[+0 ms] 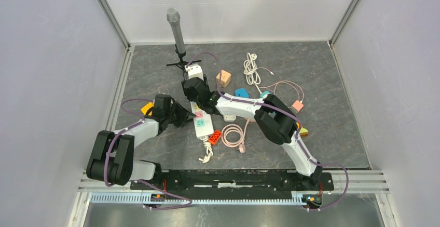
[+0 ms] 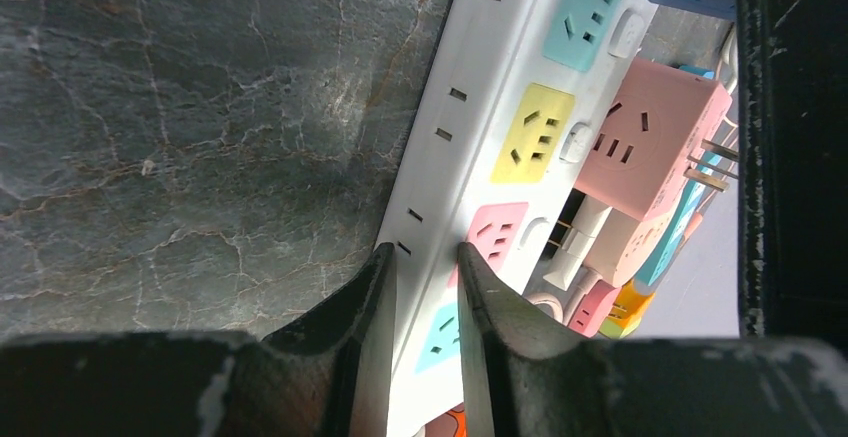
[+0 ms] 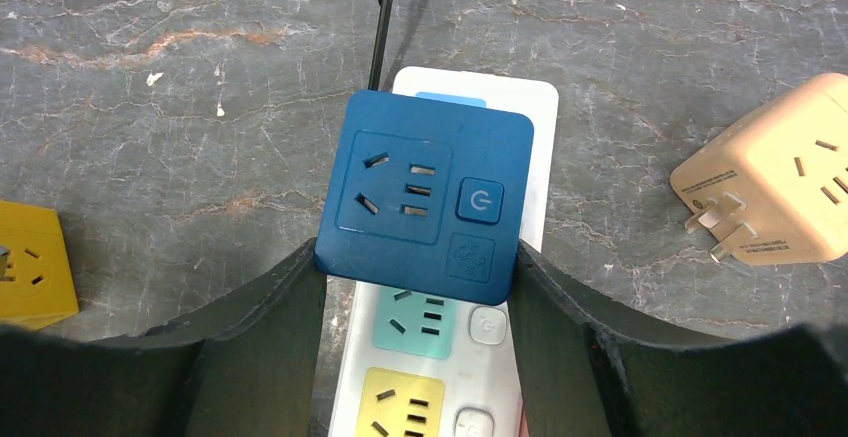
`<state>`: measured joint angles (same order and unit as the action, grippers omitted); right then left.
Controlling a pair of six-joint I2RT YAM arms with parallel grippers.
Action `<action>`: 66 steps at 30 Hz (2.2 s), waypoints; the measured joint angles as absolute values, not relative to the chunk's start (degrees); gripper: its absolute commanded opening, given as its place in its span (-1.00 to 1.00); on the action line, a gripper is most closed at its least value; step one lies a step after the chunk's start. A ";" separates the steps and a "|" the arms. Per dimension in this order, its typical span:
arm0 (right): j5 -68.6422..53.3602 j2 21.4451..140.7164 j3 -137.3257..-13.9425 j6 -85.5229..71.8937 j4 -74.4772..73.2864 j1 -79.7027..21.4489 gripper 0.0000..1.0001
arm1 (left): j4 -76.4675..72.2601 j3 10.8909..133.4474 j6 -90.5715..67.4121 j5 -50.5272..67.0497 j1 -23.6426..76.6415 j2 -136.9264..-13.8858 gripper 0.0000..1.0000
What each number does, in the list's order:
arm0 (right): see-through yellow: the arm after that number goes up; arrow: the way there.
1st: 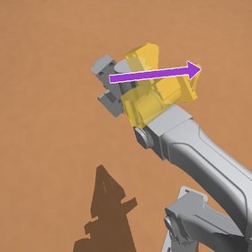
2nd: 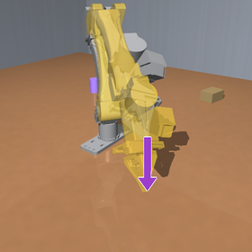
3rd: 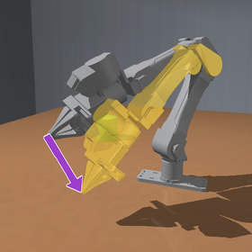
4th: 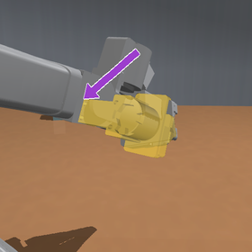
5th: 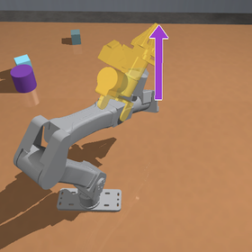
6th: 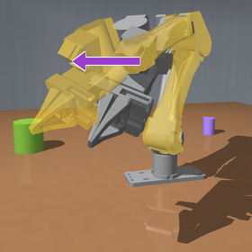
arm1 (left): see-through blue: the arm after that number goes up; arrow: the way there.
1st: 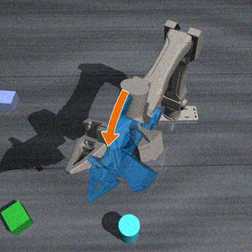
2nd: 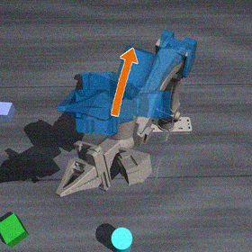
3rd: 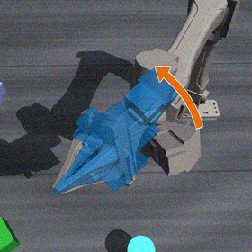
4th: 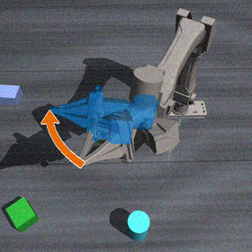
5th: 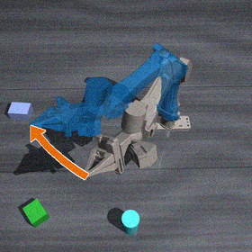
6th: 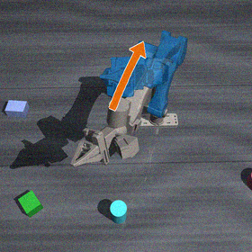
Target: Pull the plug off the socket
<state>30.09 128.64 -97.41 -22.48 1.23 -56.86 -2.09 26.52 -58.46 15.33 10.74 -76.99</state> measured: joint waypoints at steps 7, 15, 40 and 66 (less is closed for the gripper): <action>30.22 128.62 -97.41 -21.58 1.26 -56.95 -1.00 | -1.96 26.79 -58.46 15.51 10.72 -77.25 -0.38; 30.70 127.44 -96.57 -20.64 1.08 -57.04 -1.00 | -2.07 26.98 -58.46 15.62 10.74 -77.58 -0.42; 31.27 115.55 -91.55 -19.44 7.49 -58.92 -1.00 | -0.38 28.88 -58.02 16.60 11.00 -78.83 -0.29; 12.36 95.98 -67.26 -20.56 11.70 -56.38 -0.93 | 44.95 51.37 -41.85 -11.29 10.94 -40.16 1.00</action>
<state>12.36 95.98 -67.26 -20.56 11.70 -56.38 44.95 51.37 -41.85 -11.29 10.94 -40.16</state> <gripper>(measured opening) 0.657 0.994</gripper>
